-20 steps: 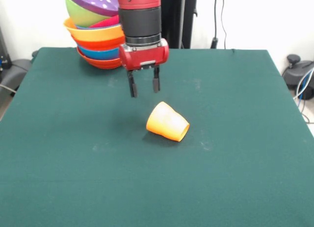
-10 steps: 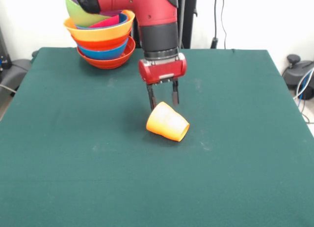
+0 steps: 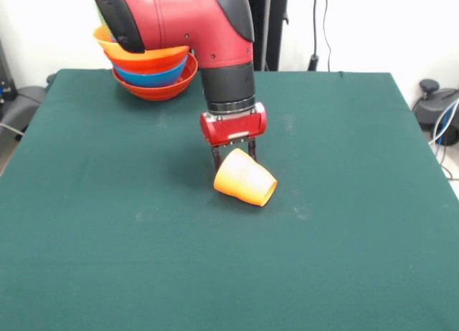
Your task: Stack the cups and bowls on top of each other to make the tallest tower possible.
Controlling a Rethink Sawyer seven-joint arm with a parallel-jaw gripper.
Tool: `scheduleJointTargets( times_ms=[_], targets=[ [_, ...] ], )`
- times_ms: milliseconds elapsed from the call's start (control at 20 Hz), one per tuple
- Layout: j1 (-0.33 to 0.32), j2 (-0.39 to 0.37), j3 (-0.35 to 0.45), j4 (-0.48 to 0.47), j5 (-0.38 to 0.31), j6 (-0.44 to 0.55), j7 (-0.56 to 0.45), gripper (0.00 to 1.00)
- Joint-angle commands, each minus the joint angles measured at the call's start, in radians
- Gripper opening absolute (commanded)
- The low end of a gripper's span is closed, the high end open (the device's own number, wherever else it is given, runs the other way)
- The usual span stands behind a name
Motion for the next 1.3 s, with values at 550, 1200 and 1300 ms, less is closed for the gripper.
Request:
scheduleJointTargets(
  times_ms=[550,1200,1300],
  targets=[
    [0.05,0.013,-0.017,-0.127,0.007,-0.008,0.084,0.0],
    [-0.027,-0.143,0.086,-0.018,0.045,0.195,-0.031,0.0],
    [-0.016,-0.275,0.087,0.028,0.091,0.386,-0.147,0.0]
  ],
)
